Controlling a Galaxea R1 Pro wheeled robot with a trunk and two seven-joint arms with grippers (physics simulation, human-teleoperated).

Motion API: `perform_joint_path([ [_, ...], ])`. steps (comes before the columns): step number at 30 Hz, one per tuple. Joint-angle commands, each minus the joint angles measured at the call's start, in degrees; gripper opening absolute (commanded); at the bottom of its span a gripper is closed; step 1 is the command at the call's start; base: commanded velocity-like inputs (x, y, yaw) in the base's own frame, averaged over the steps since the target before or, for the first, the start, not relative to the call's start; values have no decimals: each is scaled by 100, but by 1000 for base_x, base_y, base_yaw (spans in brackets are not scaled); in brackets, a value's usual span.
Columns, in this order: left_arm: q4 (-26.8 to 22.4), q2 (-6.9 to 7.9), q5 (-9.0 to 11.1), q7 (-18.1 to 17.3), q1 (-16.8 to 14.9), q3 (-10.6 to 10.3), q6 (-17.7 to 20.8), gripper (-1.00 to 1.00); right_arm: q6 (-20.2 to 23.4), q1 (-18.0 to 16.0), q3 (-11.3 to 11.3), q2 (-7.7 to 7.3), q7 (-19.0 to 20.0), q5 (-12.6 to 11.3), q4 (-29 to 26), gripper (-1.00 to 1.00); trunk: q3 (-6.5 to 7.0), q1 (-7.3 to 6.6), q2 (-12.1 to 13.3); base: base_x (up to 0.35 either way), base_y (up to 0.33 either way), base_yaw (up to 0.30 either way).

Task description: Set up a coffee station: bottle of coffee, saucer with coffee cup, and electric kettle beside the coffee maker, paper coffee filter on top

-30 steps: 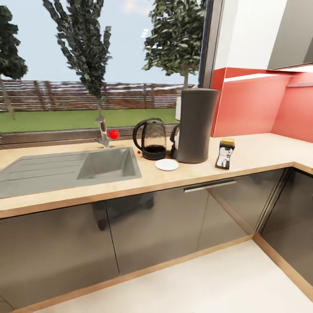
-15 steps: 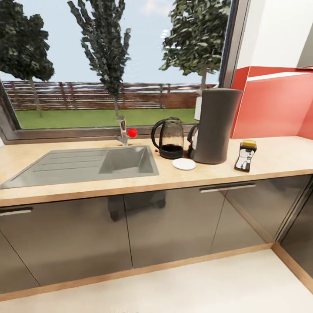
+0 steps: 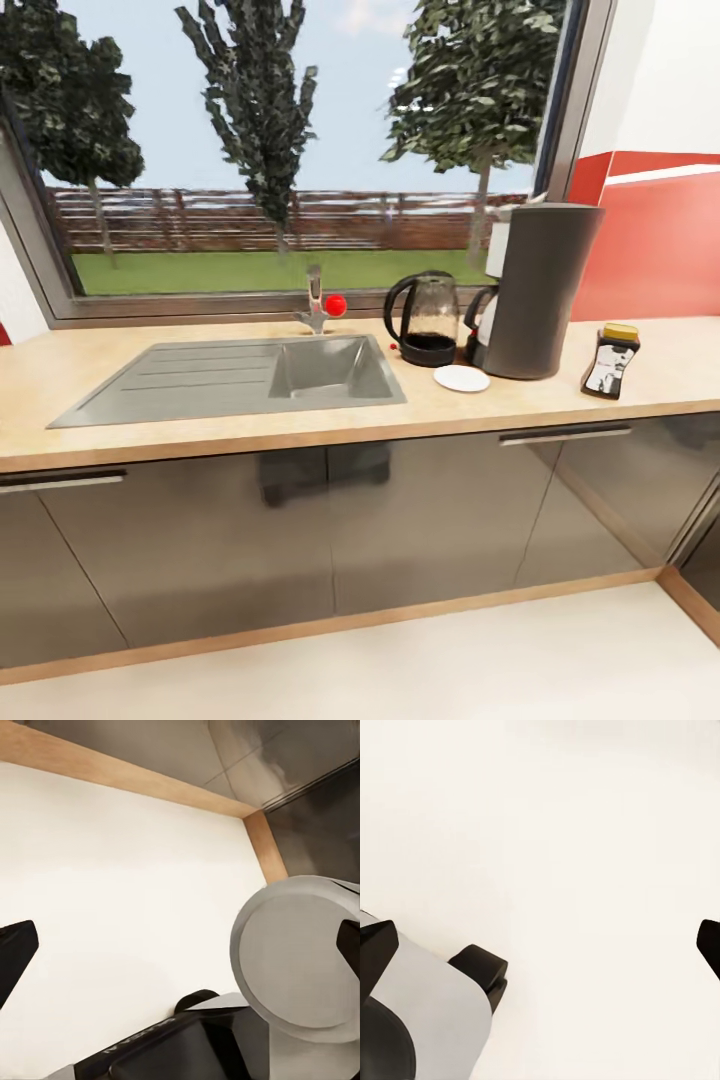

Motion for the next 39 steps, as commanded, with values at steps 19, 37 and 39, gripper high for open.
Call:
perform_joint_path([
  [19, -4, 0, 9, -5, 3, 10, -37, 100, -8, -6, 41, -4, 24, -58, 5, 100, -4, 0, -2, -5, 102, 203],
  [37, -4, 0, 9, -5, 3, 79, -37, 100, -7, -6, 41, -5, 24, -58, 5, 100, -4, 0, -2, 130, 220, 45],
  [39, -4, 0, 9, -5, 3, 100, -37, 100, -6, -6, 41, -5, 19, -58, 5, 100, -4, 0, -2, 111, 293, 0],
])
